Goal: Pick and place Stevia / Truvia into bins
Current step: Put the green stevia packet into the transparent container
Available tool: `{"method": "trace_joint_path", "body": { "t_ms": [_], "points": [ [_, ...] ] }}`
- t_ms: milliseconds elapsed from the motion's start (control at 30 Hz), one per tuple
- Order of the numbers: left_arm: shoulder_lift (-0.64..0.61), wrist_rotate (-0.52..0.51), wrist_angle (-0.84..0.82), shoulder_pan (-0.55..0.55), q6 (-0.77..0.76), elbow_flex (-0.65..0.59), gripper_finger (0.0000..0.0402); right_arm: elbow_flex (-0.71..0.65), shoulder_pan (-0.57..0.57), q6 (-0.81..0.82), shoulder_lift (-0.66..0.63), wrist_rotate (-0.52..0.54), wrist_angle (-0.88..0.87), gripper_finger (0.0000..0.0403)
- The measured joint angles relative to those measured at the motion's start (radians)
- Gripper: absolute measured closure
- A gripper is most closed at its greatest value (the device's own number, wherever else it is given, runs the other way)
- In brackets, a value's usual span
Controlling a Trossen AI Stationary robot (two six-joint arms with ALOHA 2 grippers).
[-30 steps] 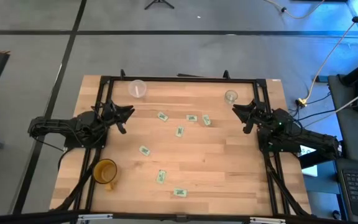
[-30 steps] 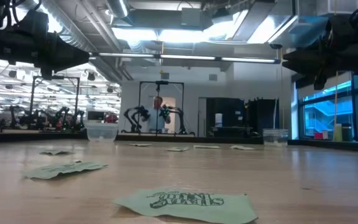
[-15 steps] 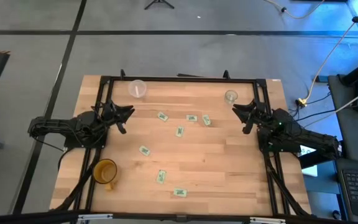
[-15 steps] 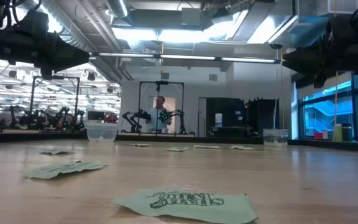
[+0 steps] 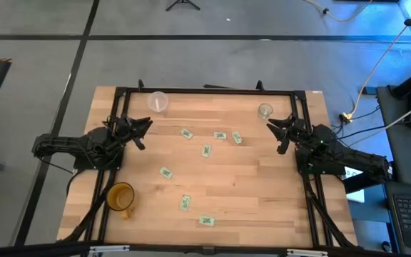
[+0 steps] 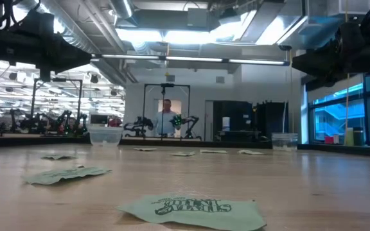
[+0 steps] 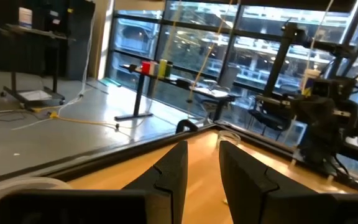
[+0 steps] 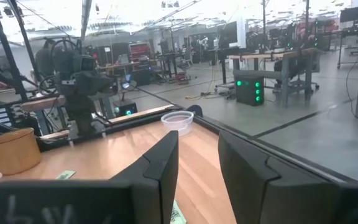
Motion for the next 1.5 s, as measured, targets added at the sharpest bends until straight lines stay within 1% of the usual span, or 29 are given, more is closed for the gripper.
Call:
{"method": "trace_joint_path", "body": {
  "t_ms": [100, 167, 267, 333, 400, 500, 600, 667, 867, 933, 1000, 1100, 1167, 1267, 1400, 1500],
  "points": [
    [0.000, -0.008, 0.001, 0.000, -0.001, 0.000, 0.0313, 0.000, 0.000, -0.041, 0.000, 0.001, 0.000, 0.0285],
    [0.000, -0.002, 0.031, 0.000, -0.039, 0.000, 0.0313, 0.000, 0.000, -0.047, 0.000, 0.002, 0.000, 0.0285],
    [0.025, 0.086, 0.047, 0.000, -0.118, 0.024, 0.0313, 0.000, -0.004, -0.040, 0.000, 0.002, 0.000, 0.0285],
    [0.081, 0.112, 0.039, 0.000, -0.134, 0.051, 0.0313, 0.000, -0.008, -0.042, 0.000, 0.016, 0.000, 0.0285],
    [0.166, 0.113, 0.033, 0.005, -0.105, 0.085, 0.0313, 0.000, -0.010, -0.032, 0.000, 0.051, 0.000, 0.0285],
    [0.330, 0.150, 0.032, 0.025, -0.016, 0.172, 0.0313, 0.000, -0.010, -0.009, 0.000, 0.077, 0.000, 0.0285],
    [0.515, 0.191, -0.031, 0.059, 0.062, 0.290, 0.0313, 0.000, -0.010, -0.010, 0.000, 0.096, 0.001, 0.0285],
    [0.640, 0.226, -0.085, 0.098, 0.082, 0.379, 0.0313, 0.000, -0.010, -0.006, 0.000, 0.110, 0.001, 0.0285],
    [0.959, 0.408, -0.281, 0.269, 0.108, 0.618, 0.0324, 0.000, -0.010, 0.017, 0.000, 0.116, 0.001, 0.0285],
    [1.051, 0.458, -0.378, 0.317, 0.170, 0.672, 0.0327, 0.000, -0.010, 0.018, 0.000, 0.116, 0.001, 0.0285],
    [1.135, 0.495, -0.446, 0.344, 0.284, 0.705, 0.0328, 0.000, -0.010, 0.026, 0.000, 0.116, 0.001, 0.0285],
    [1.237, 0.508, -0.466, 0.345, 0.495, 0.710, 0.0328, 0.000, -0.010, 0.048, 0.000, 0.115, 0.001, 0.0285],
    [1.297, 0.478, -0.452, 0.337, 0.608, 0.710, 0.0328, 0.000, -0.010, 0.048, 0.000, 0.115, 0.000, 0.0285],
    [1.374, 0.446, -0.408, 0.332, 0.727, 0.710, 0.0329, 0.000, -0.009, 0.051, 0.000, 0.115, 0.000, 0.0285],
    [1.460, 0.458, -0.326, 0.332, 0.859, 0.710, 0.0329, 0.000, -0.010, 0.061, 0.000, 0.115, 0.000, 0.0285],
    [1.500, 0.461, -0.301, 0.332, 0.909, 0.710, 0.0329, 0.000, -0.010, 0.100, 0.000, 0.115, 0.000, 0.0285]
  ]
}}
